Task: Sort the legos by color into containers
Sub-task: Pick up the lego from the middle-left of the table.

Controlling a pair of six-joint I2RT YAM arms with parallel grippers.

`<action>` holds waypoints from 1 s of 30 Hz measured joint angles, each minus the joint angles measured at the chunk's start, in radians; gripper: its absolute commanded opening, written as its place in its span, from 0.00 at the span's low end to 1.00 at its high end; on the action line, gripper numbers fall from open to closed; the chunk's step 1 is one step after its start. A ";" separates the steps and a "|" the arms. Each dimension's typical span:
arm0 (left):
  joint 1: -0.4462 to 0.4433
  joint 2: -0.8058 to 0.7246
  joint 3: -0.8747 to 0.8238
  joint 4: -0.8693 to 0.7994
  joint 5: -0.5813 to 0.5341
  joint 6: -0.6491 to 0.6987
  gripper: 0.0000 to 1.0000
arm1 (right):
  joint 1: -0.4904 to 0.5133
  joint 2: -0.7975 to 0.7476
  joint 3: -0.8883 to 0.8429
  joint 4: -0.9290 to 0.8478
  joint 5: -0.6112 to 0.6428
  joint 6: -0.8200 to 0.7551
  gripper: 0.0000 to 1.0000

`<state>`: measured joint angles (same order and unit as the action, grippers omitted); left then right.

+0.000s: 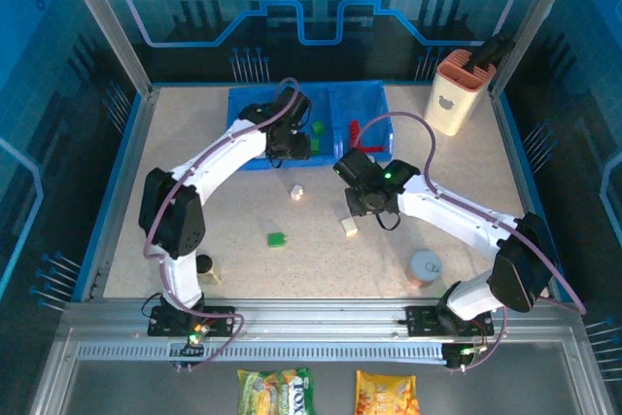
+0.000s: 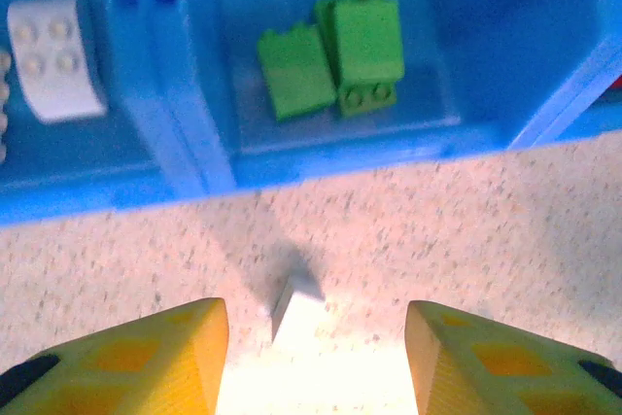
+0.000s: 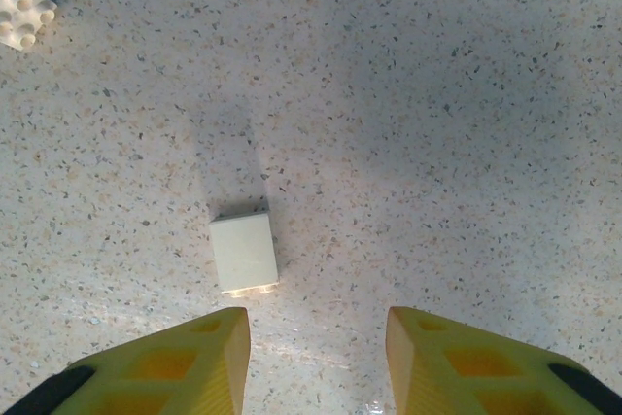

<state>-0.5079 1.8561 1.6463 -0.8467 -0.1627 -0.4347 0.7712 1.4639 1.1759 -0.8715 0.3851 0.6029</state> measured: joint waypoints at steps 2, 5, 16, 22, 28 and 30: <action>-0.006 -0.059 -0.083 0.006 0.002 -0.015 0.52 | 0.000 0.000 -0.006 0.000 -0.001 0.000 0.43; -0.022 -0.145 -0.203 0.010 0.003 -0.043 0.54 | 0.000 0.000 -0.008 0.002 -0.003 0.000 0.43; -0.093 -0.322 -0.590 0.041 0.003 -0.188 0.65 | 0.003 0.000 -0.017 0.006 -0.008 0.000 0.43; -0.144 -0.325 -0.680 0.079 0.003 -0.252 0.69 | 0.008 0.003 -0.017 0.006 -0.008 0.000 0.43; -0.190 -0.319 -0.727 0.137 0.021 -0.313 0.70 | 0.010 0.016 -0.017 0.006 -0.008 0.000 0.43; -0.206 -0.303 -0.730 0.153 0.027 -0.328 0.69 | 0.010 0.021 -0.017 0.006 -0.008 0.000 0.43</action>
<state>-0.7136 1.5528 0.9161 -0.6937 -0.1360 -0.7631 0.7807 1.4853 1.1591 -0.8658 0.3775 0.6025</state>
